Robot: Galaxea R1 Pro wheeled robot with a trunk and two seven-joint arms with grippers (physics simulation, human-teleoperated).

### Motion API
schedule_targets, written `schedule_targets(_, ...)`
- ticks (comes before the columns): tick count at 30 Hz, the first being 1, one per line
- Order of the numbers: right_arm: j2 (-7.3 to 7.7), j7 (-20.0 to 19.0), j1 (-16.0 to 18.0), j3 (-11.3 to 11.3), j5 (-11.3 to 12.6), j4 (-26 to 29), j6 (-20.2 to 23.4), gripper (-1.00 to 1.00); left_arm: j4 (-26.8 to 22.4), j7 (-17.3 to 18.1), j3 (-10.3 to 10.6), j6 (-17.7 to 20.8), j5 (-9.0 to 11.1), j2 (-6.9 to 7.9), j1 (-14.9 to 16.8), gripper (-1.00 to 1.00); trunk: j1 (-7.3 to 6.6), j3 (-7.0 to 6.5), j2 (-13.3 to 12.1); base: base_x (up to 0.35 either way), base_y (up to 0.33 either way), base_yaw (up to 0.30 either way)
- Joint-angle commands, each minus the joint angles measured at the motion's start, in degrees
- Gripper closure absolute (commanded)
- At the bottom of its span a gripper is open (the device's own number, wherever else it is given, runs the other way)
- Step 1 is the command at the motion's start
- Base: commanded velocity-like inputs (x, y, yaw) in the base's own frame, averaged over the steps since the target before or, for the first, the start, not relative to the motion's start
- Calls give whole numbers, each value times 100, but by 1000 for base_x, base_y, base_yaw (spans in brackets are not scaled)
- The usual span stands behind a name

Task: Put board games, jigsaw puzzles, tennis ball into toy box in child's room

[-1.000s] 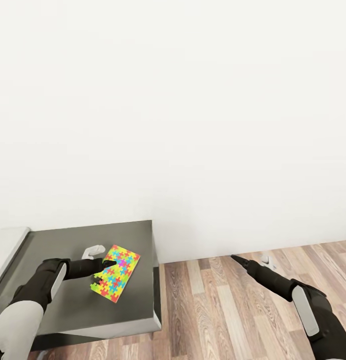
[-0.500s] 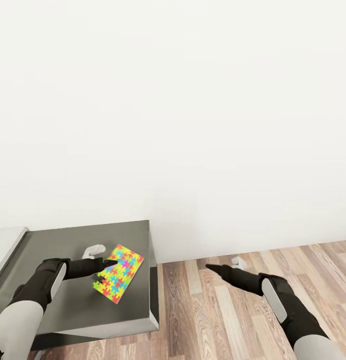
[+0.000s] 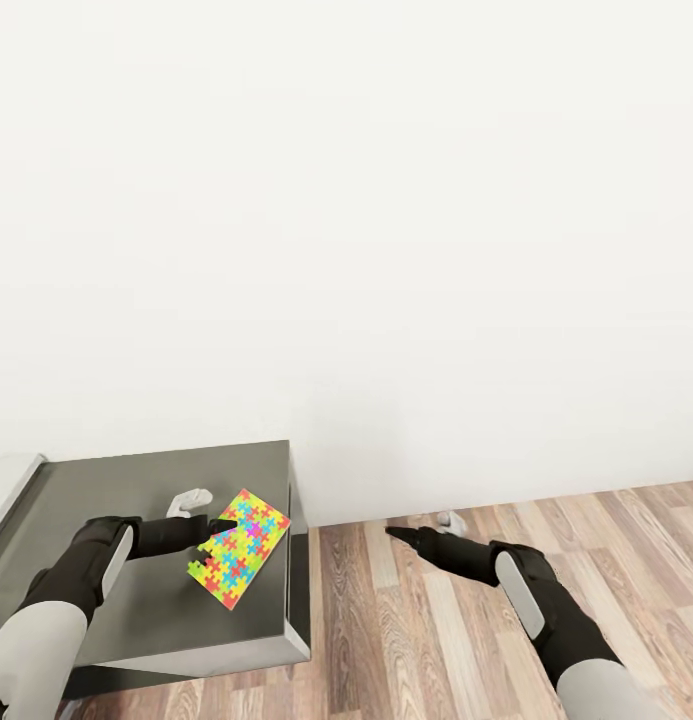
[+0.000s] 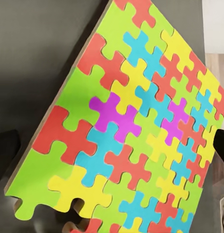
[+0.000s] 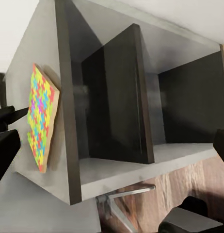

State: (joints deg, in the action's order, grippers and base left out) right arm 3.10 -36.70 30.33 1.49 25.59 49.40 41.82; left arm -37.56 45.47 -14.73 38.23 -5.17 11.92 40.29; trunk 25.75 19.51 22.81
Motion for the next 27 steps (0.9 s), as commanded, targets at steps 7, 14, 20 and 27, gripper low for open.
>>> schedule_targets(7, -511, 4, 236, -382, -83, -441, -20, -100, -6, 50, -30, 35, -54, -6, 5, -100, 3, 10, 11, 0, -1, 0)
schedule_targets(14, -674, 16, 496, -720, -128, -906, -71, -100, -6, 50, -32, 35, -54, -13, 5, -100, 3, 10, 11, 0, 0, 0)
schedule_targets(20, -703, 12, 627, -764, -134, -939, -41, -100, -25, 50, -31, 39, -54, -78, 5, -100, 3, 10, 11, 0, 0, 0)
schedule_targets(27, -713, 21, 640, -756, -136, -937, -95, -100, -32, 50, -30, 44, -58, -93, 5, -100, 3, 10, 11, 0, -1, 0)
